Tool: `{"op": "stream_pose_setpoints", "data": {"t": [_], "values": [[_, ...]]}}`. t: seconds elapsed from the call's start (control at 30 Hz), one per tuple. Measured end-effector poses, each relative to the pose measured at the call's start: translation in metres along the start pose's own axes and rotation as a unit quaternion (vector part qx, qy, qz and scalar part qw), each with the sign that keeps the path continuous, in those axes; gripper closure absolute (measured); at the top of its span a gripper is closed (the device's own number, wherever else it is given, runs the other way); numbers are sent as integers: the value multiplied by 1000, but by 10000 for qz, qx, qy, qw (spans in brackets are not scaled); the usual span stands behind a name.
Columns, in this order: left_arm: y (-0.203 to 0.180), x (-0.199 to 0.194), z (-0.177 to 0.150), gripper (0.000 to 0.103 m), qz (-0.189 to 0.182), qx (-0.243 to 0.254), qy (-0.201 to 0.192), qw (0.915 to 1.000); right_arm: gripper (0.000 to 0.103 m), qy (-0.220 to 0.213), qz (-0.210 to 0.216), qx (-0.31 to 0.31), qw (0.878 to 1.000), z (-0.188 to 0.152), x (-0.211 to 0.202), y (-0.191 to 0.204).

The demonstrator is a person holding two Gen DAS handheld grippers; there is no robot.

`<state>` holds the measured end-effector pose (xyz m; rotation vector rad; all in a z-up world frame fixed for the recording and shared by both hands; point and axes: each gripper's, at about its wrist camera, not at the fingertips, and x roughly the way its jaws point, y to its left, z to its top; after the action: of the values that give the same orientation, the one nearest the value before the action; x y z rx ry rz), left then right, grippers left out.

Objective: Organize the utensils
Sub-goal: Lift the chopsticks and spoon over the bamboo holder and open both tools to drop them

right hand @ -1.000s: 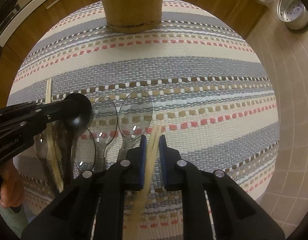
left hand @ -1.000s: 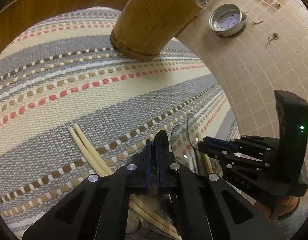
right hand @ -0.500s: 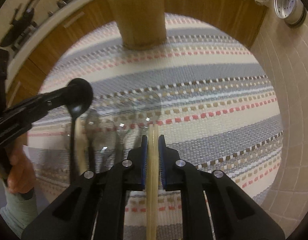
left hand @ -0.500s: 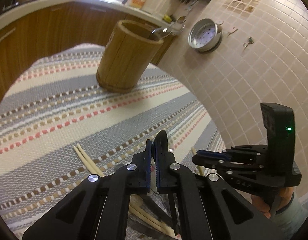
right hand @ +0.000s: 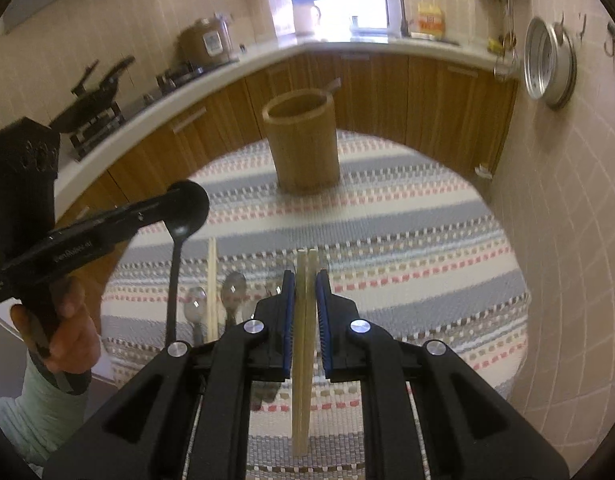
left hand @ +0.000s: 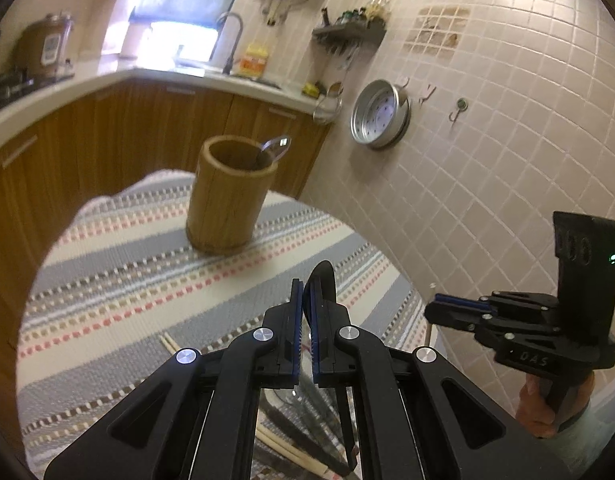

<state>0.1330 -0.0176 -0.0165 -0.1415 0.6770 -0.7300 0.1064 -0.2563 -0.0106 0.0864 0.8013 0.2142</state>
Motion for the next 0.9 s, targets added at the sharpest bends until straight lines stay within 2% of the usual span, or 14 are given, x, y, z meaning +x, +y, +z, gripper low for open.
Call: {"op": "stream_pose_setpoints", "data": {"t": [0.3, 0.57, 0.7, 0.9], "values": [[-1, -20, 20, 102, 155, 81, -386, 9991, 94, -684, 14, -5, 9977, 28, -21, 2], [-2, -31, 80, 102, 656, 432, -1124, 9906, 94, -1439, -125, -76, 9895, 97, -42, 3], [3, -25, 108, 102, 692, 375, -1314, 9882, 94, -1719, -164, -144, 9849, 129, -47, 5], [13, -8, 149, 102, 840, 367, -1829, 9788, 94, -2167, -244, -200, 9757, 172, -43, 5]]}}
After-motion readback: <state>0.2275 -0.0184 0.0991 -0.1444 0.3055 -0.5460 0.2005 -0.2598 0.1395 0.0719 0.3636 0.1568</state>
